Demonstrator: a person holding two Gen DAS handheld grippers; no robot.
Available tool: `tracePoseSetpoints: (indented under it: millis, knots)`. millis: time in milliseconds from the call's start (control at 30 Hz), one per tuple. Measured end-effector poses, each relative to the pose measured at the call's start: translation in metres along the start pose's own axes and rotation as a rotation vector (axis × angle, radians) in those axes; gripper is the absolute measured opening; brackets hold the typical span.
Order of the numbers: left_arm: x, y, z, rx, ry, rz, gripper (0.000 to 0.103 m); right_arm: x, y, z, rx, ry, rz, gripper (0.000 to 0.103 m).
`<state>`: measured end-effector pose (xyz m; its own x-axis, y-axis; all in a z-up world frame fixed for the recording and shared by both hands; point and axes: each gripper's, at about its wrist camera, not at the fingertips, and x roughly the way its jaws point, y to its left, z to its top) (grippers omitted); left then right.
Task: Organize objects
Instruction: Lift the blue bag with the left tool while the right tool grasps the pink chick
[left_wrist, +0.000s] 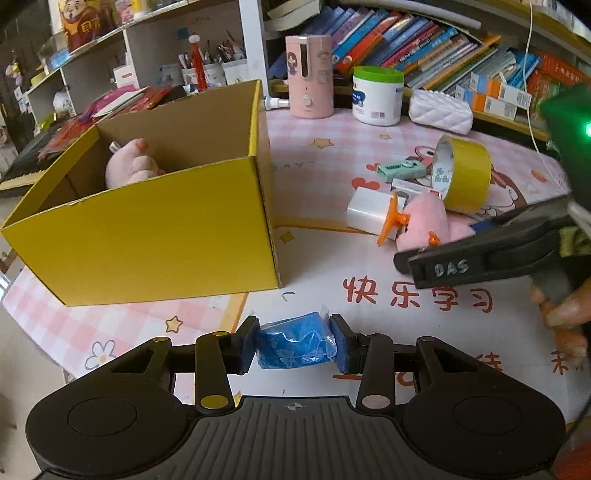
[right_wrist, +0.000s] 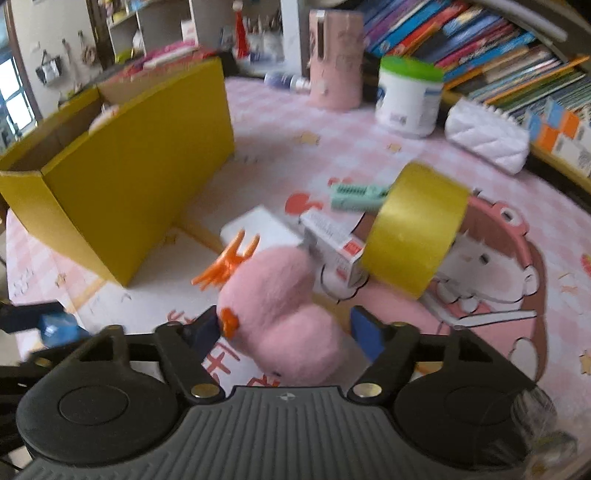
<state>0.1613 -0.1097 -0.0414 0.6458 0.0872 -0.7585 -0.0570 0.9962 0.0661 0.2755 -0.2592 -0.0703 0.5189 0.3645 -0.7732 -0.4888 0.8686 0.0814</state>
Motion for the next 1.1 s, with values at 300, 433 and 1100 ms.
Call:
tracePoseSetpoints:
  millis: [300,433,1100]
  knots:
    - [-0.011,0.003,0.005,-0.011,-0.035,-0.023,0.039,-0.01,0.002,-0.005,0.038,-0.028,-0.001,0.06]
    - [-0.017,-0.001,0.008,0.005,-0.061,-0.058,0.039,-0.034,0.004,-0.007,0.098,-0.072,-0.021,0.06]
    - [-0.056,0.039,-0.01,0.083,-0.16,-0.25,0.039,-0.123,0.063,-0.045,0.239,-0.171,-0.25,0.061]
